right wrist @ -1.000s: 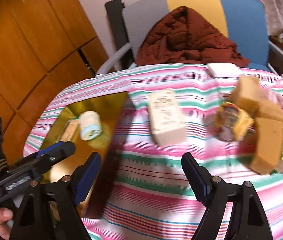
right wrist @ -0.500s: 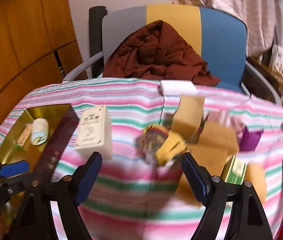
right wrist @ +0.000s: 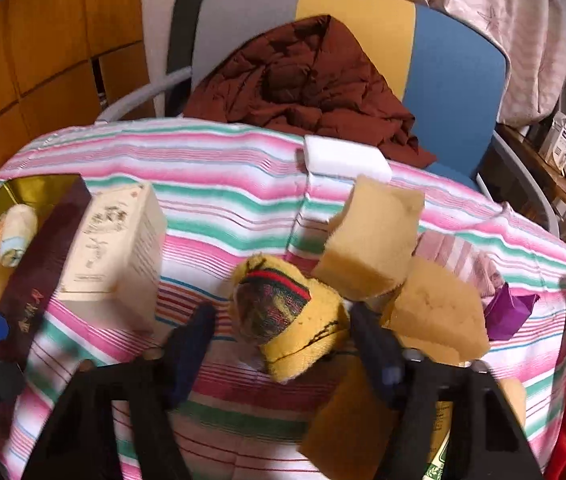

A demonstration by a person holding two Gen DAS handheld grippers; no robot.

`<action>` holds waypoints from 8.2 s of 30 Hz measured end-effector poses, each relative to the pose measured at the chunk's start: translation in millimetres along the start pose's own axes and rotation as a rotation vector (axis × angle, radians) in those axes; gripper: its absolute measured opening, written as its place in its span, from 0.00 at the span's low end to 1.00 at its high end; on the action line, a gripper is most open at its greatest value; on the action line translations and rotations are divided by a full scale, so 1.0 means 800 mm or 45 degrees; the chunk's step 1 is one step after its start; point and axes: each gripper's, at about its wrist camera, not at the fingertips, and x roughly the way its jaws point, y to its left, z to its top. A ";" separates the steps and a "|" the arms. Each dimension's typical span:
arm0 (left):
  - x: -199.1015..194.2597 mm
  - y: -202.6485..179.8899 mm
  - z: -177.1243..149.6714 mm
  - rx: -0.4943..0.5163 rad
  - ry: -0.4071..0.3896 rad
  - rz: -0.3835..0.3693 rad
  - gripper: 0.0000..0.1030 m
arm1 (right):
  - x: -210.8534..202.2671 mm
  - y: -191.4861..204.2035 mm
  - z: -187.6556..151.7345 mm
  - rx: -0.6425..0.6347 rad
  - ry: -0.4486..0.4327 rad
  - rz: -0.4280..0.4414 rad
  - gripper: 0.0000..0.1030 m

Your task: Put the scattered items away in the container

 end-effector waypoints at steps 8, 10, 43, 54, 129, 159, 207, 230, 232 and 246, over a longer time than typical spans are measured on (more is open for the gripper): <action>0.025 -0.016 0.022 0.011 0.006 0.039 0.54 | -0.008 -0.011 0.001 0.087 0.041 0.044 0.34; 0.033 -0.019 0.028 0.015 0.014 0.045 0.54 | -0.012 -0.021 0.002 0.139 0.042 0.070 0.33; 0.083 -0.047 0.066 0.127 0.010 0.243 0.65 | -0.016 -0.039 0.000 0.230 0.081 0.133 0.33; 0.076 -0.012 0.051 0.016 0.007 0.121 0.55 | -0.015 -0.042 0.000 0.240 0.080 0.147 0.33; -0.101 0.243 -0.034 -0.326 -0.227 0.090 0.51 | -0.089 0.201 0.052 -0.085 -0.105 0.545 0.23; -0.085 0.273 0.015 -0.366 -0.255 0.302 0.54 | -0.099 0.186 0.059 0.088 -0.204 0.453 0.67; -0.001 -0.042 -0.032 0.150 -0.002 -0.087 0.59 | -0.050 -0.155 -0.071 0.552 0.103 0.100 0.37; 0.100 -0.177 0.006 0.349 0.169 -0.199 0.73 | -0.067 -0.190 -0.089 0.720 0.087 0.085 0.32; 0.104 -0.183 0.003 0.381 0.168 -0.185 0.73 | -0.067 -0.191 -0.089 0.729 0.084 0.089 0.32; 0.122 -0.183 -0.015 0.436 0.161 -0.256 0.38 | -0.060 -0.180 -0.084 0.655 0.117 0.065 0.32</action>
